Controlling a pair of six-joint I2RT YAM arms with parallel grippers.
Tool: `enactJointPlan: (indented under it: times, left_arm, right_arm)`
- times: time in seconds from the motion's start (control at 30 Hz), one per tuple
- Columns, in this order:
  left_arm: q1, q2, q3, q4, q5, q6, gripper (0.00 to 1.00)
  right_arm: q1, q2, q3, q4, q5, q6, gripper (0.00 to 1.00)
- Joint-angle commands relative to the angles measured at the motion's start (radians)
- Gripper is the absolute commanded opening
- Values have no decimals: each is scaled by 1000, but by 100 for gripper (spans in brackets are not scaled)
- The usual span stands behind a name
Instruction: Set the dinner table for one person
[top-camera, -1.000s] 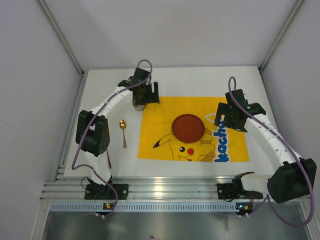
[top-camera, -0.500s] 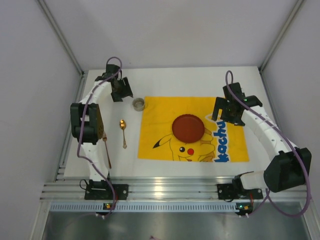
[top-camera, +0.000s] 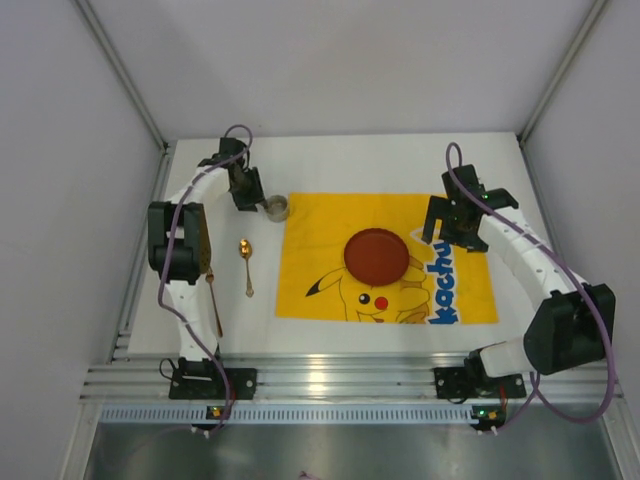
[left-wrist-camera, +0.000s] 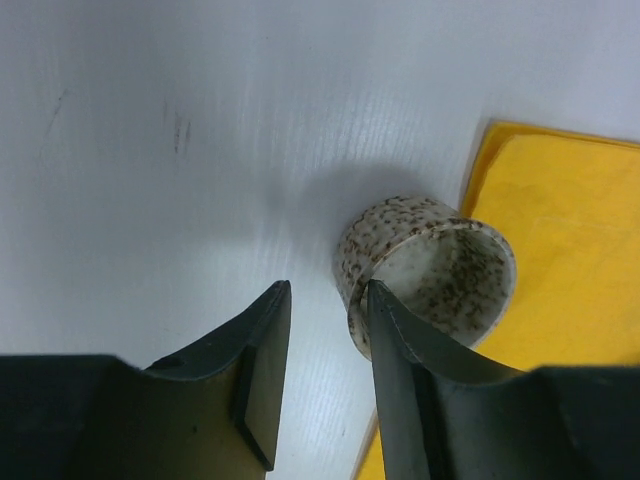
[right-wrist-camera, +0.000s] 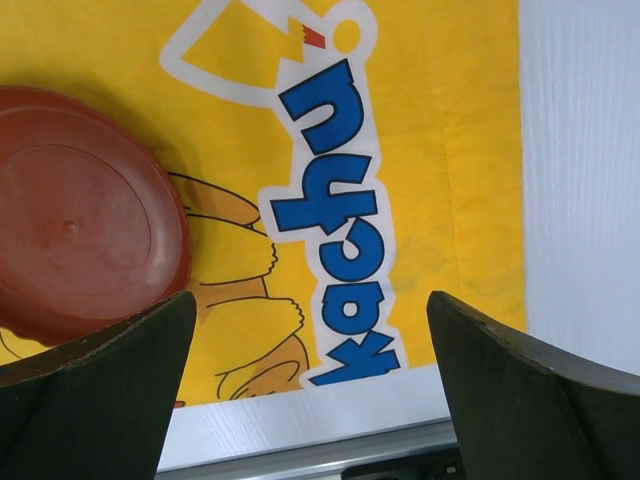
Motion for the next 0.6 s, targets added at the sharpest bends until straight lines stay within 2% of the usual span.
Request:
enactJointPlan:
  times: [0.0, 0.13, 0.17, 0.23, 0.27, 0.33, 0.4, 0.5, 0.57]
  left_arm:
    - [-7, 41, 29, -3, -17, 32, 41]
    - [-15, 78, 75, -26, -22, 38, 41]
    - [-16, 81, 86, -29, -24, 38, 30]
    - [-16, 90, 101, -40, -34, 37, 19]
    - [-18, 91, 110, -43, -34, 35, 10]
    - [-18, 82, 116, -51, -39, 37, 1]
    - [-18, 70, 129, -57, -42, 38, 0]
    - [-25, 24, 150, -72, -43, 38, 0]
    - [-45, -16, 165, -87, -45, 43, 0]
  right_arm:
    - [-10, 11, 47, 3, 14, -19, 100]
    - [-13, 28, 54, 9, 13, -25, 100]
    - [-11, 31, 57, 9, 9, -25, 100]
    - [-13, 37, 58, 13, 6, -30, 100]
    - [-13, 41, 61, 17, 3, -31, 100]
    - [-13, 53, 70, 22, -18, -33, 100]
    - [-13, 67, 96, 34, -50, -34, 100]
    - [-7, 100, 150, 97, -202, -51, 100]
    - [12, 132, 210, 140, -375, -56, 100]
